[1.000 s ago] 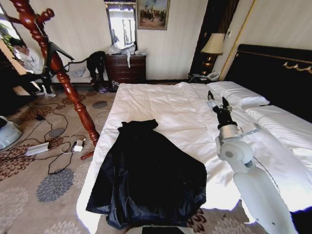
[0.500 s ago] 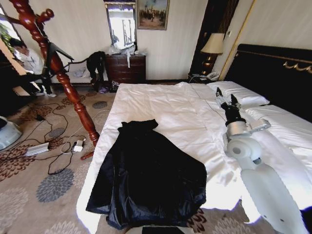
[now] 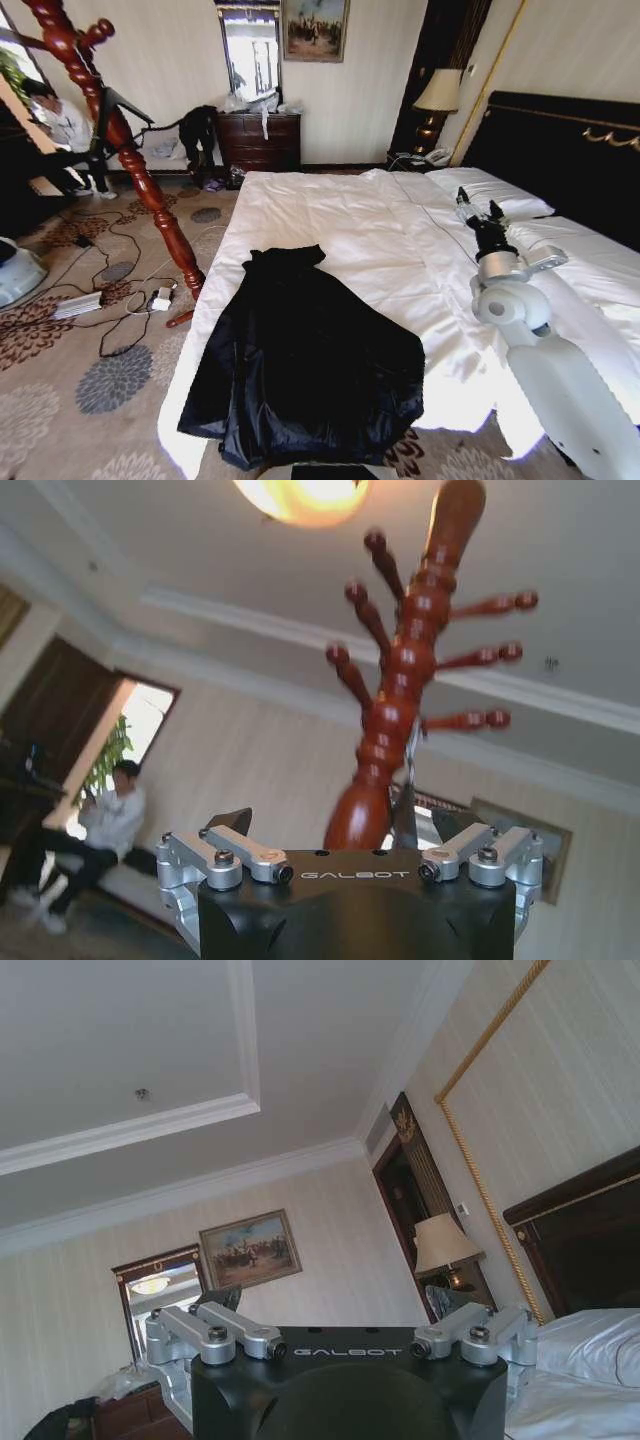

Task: Pick up the clothes from the bed and hang them on the clothes hanger.

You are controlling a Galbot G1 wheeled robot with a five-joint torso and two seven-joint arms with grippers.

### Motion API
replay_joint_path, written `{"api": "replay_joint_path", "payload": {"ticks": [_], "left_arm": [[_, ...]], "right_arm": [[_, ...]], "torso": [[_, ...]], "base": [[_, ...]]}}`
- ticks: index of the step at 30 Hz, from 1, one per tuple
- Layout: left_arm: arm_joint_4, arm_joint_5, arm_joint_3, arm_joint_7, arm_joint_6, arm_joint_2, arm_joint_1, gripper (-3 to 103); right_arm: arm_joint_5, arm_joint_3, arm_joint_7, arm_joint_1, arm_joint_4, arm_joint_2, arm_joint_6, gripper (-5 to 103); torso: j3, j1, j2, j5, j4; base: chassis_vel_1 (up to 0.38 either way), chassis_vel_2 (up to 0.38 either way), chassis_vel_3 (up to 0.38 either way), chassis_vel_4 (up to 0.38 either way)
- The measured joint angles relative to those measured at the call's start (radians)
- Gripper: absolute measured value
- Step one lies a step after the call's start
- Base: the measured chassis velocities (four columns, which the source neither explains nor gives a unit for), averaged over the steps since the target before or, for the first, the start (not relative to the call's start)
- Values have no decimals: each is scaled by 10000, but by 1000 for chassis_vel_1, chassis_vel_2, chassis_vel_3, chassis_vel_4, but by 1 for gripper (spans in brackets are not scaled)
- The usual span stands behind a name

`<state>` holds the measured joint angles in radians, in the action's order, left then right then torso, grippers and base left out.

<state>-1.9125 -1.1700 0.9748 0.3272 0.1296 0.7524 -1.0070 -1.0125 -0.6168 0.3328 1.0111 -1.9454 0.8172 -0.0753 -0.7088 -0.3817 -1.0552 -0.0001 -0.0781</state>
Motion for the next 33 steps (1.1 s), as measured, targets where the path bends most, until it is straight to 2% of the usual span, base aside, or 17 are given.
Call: {"api": "replay_joint_path", "payload": {"ticks": [1, 4, 5, 7, 8, 9, 12, 14, 19, 21, 22, 23, 24, 28, 29, 31, 33], "left_arm": [[0, 0, 0, 0, 0, 0, 0, 100], [652, 900, -1727, -101, -1, 811, 1102, 100], [652, 900, -1727, -101, -1, 811, 1102, 100], [1218, 1275, -3081, -215, -18, 1191, 2101, 100], [1572, 1441, -3746, -327, -54, 1350, 2558, 100], [1572, 1441, -3746, -327, -54, 1350, 2558, 100], [2717, 1848, -5390, -555, -165, 1852, 3969, 100], [3174, 1774, -5969, -415, -65, 2041, 4867, 100], [3325, 1401, -6792, 45, 403, 1969, 6430, 100], [3290, 976, -7876, 776, 1118, 1641, 8026, 100], [3297, 907, -8051, 958, 1295, 1591, 8291, 100], [3363, 740, -8511, 1526, 1895, 1449, 9050, 100], [3363, 740, -8511, 1526, 1895, 1449, 9050, 100], [3779, 716, -9312, 3038, 4107, 821, 10922, 100], [3779, 716, -9312, 3038, 4107, 821, 10922, 100], [4140, 890, -9379, 3388, 5036, 421, 11428, 100], [4905, 1126, -9329, 3335, 5466, 110, 11793, 100]], "right_arm": [[0, 0, 0, 0, 0, 0, 0, 100], [22, 98, -34, 38, 171, 23, -148, 100], [22, 98, -34, 38, 171, 23, -148, 100], [46, 186, -62, 31, 329, 92, -254, 100], [94, 226, -77, 14, 415, 154, -302, 100], [94, 226, -77, 14, 415, 154, -302, 100], [231, 282, -95, -5, 601, 344, -369, 100], [292, 292, -122, 5, 665, 442, -377, 100], [332, 343, -139, -63, 752, 534, -377, 100], [332, 400, -140, -224, 819, 573, -374, 100], [331, 412, -140, -255, 828, 580, -373, 100], [325, 459, -140, -339, 846, 591, -361, 100], [325, 459, -140, -339, 846, 591, -361, 100], [301, 647, -110, -598, 874, 687, -272, 100], [301, 647, -110, -598, 874, 687, -272, 100], [291, 708, -77, -700, 876, 766, -227, 100], [284, 735, -67, -756, 875, 835, -206, 100]], "torso": [[0, 0, 0, 0, 0], [-1, -1, 1, 1, 3], [-1, -1, 1, 1, 3], [0, 0, 1, 5, 6], [-1, -1, 1, 8, -4], [-1, -1, 1, 8, -4], [-2, -5, 2, 4, -6], [-4, -4, 2, -2, 5], [-2, -4, 1, 3, 3], [0, -4, 1, 11, -2], [0, -3, 2, 10, -2], [-1, -2, 2, -1, -1], [-1, -2, 2, -1, -1], [0, -1, 2, 2, 0], [0, -1, 2, 2, 0], [0, -1, 1, 0, 4], [0, 0, 1, -5, 12]], "base": [[0, 0, 0, 0], [0, 0, 0, 0], [0, 0, 0, 0], [0, 0, 0, 0], [0, 0, 0, 0], [0, 0, 0, 0], [0, 0, 0, 0], [0, 0, 0, 0], [0, 0, 0, 0], [0, 0, 0, 0], [0, 0, 0, 0], [0, 0, 0, 0], [0, 0, 0, 0], [0, 0, 0, 0], [0, 0, 0, 0], [0, 0, 0, 0], [0, 0, 0, 0]]}}
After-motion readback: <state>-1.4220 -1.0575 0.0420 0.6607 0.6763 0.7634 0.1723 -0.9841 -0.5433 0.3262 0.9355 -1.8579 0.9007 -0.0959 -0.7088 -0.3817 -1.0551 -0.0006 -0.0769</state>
